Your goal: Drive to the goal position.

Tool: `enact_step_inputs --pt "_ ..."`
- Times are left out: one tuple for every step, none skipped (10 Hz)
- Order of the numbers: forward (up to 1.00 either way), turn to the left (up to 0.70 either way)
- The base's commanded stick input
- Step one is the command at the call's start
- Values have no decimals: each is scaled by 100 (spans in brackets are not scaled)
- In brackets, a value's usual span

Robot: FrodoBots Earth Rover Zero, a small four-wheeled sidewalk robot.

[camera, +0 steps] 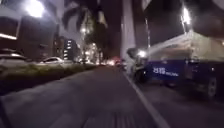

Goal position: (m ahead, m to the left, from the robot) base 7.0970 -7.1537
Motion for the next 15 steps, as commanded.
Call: enact_step_inputs --pt "45 0" --pt "45 0" --pt "45 0" --pt "45 0" --pt "45 0" --pt "45 0" --pt "45 0" --pt "45 0" --pt "45 0" --pt "45 0" --pt "45 0" --pt "45 0" --pt "45 0" --pt "45 0" --pt "45 0"
